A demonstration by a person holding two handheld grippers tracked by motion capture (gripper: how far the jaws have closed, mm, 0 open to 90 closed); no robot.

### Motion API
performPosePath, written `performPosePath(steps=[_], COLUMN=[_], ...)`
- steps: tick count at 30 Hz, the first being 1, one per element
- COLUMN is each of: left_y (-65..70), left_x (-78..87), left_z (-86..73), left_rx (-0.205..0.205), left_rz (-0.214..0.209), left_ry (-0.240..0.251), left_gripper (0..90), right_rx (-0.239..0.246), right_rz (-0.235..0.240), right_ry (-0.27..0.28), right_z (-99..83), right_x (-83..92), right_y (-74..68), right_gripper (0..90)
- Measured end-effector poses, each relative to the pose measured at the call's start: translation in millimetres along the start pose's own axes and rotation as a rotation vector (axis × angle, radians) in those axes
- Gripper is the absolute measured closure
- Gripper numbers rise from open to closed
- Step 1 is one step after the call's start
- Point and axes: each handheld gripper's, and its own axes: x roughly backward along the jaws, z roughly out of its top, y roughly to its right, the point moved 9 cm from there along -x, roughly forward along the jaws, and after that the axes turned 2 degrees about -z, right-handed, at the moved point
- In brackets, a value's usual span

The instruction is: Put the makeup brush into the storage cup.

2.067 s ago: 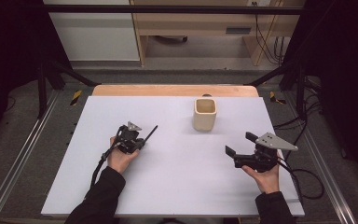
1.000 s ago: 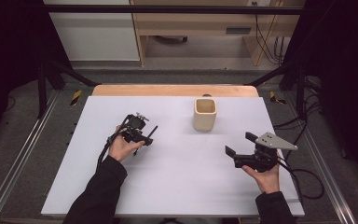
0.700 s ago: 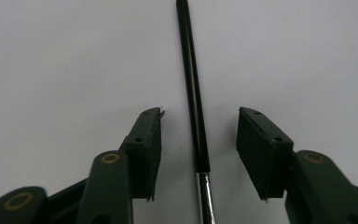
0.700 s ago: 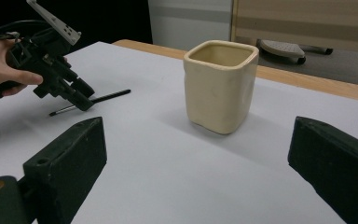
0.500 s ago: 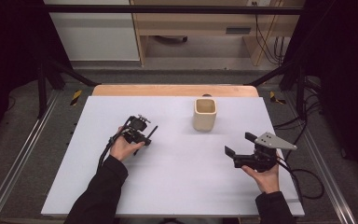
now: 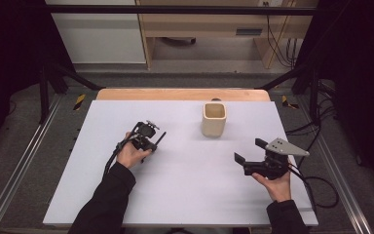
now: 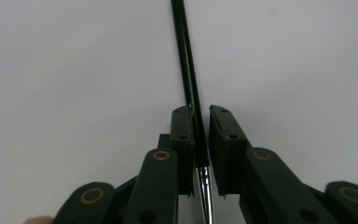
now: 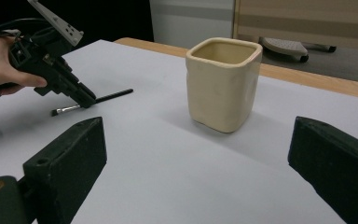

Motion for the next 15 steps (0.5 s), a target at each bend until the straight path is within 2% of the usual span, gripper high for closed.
performPosePath(steps=[3,9,15], left_y=[0.9,1.8,5.5], left_x=[0.1,0.2,4.7], left_z=[0.2,0.3,-0.8], left_rx=[-0.008,-0.029,-0.05], left_rz=[0.001,0.013,-0.009], left_ry=[0.0,0.002,0.011], left_gripper=[83.9,84.0,84.1], right_rx=[-0.001,-0.002,-0.001], right_rz=[0.001,0.002,0.002], right_ry=[0.0,-0.001,-0.001], right_z=[0.1,0.0,0.2], right_x=[0.0,0.0,0.3], right_y=[-0.1,-0.5,-0.5], right_gripper=[4.8,4.8,4.9])
